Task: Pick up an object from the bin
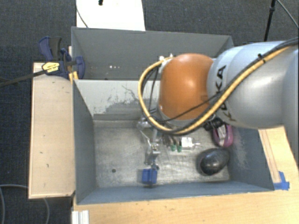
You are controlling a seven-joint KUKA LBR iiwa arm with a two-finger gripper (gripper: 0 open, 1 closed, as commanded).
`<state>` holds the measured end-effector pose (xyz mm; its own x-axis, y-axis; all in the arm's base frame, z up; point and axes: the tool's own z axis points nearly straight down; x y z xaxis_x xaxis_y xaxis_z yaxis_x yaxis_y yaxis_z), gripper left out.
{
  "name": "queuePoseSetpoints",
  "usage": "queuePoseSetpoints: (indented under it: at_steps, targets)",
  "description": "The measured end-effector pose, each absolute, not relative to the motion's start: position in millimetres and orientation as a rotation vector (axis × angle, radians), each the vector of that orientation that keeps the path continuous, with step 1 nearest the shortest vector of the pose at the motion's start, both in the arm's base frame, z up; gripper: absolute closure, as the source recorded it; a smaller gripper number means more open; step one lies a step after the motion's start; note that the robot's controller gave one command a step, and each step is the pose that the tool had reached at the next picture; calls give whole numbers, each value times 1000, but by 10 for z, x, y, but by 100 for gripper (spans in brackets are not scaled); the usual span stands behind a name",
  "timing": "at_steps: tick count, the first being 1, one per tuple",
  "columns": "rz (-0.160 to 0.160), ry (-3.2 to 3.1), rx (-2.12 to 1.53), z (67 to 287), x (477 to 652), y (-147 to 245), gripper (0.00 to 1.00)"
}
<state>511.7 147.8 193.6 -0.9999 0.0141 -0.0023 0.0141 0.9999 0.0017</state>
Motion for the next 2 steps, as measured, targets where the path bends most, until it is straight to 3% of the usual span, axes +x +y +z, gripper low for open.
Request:
queuePoseSetpoints:
  at_steps: [1,2]
  targets:
    - [-1,3131,-320,920,4778,860,0]
    - [0,3066,-596,732,4823,1136,0]
